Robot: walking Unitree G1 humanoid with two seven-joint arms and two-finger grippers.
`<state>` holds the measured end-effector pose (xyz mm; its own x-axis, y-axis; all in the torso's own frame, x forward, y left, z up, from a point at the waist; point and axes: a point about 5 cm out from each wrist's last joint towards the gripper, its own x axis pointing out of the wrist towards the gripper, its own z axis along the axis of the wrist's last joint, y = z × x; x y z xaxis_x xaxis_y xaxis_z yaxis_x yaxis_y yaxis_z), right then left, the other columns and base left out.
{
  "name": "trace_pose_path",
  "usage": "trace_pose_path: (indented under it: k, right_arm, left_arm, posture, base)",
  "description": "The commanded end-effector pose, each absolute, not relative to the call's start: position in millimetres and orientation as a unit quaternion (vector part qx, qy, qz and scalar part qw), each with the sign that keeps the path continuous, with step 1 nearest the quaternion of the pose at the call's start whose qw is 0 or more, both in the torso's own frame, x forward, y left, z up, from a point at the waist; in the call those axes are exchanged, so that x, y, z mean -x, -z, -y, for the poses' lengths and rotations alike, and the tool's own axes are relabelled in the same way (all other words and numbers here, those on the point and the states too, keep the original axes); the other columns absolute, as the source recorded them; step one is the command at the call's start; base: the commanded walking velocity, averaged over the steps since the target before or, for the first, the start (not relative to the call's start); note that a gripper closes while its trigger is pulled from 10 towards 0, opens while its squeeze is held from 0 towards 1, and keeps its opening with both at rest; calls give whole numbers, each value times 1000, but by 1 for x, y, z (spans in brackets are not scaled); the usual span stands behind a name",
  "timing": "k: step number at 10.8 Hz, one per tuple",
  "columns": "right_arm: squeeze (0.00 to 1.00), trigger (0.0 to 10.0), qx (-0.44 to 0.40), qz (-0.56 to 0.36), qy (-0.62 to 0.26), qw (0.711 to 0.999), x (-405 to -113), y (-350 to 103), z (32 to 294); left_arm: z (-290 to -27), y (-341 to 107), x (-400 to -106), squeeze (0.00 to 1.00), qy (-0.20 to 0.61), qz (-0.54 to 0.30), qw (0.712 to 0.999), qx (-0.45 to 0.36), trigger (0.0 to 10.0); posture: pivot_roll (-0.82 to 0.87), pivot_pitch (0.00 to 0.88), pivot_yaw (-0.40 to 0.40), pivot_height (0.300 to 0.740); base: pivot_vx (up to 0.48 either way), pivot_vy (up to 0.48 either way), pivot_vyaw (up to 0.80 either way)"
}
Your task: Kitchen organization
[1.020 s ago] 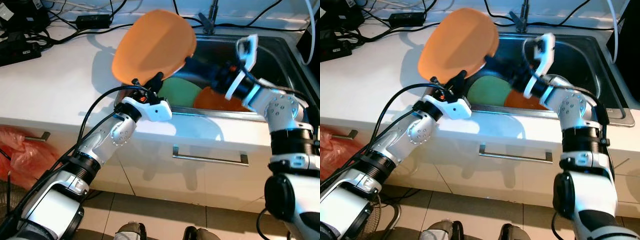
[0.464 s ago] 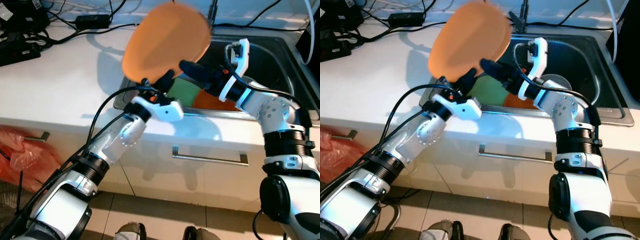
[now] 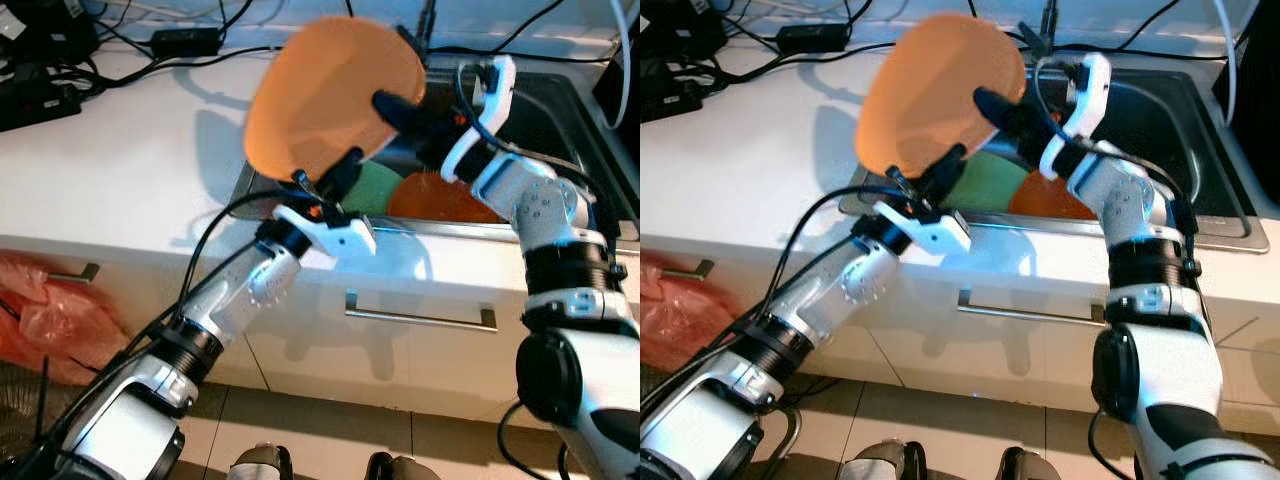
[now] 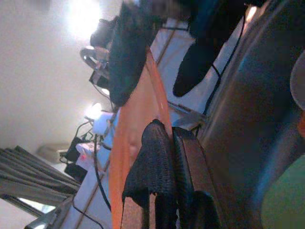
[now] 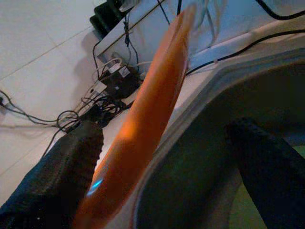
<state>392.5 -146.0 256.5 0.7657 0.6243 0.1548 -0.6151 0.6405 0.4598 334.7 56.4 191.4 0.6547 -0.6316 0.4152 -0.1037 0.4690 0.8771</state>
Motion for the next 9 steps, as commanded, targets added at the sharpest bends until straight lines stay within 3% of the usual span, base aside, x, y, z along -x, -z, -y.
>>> trace_pose_path:
  k: [1,3,4,9]
  right_arm:
    - [0,10000,-251,-11,-338,907,-396,-260,145]
    - [0,9490,-254,-33,-342,904,-398,-258,140]
    - [0,0,-255,-49,-339,904,-399,-254,137]
    - [0,0,-251,-61,-335,906,-401,-250,141]
  left_arm:
    - [-49,-205,-328,0,162,426,755,-471,0]
    - [-46,-205,-326,0,166,436,749,-471,0]
    - [-46,-206,-325,0,167,439,747,-470,0]
    - [-43,-206,-324,0,164,447,744,-469,0]
  posture:
    - [68,120,12,740]
    - [67,121,8,740]
    - [64,121,3,740]
    - [62,118,-1,740]
  base:
    - [0,0,0]
    - [0,0,0]
    - [0,0,0]
    - [0,0,0]
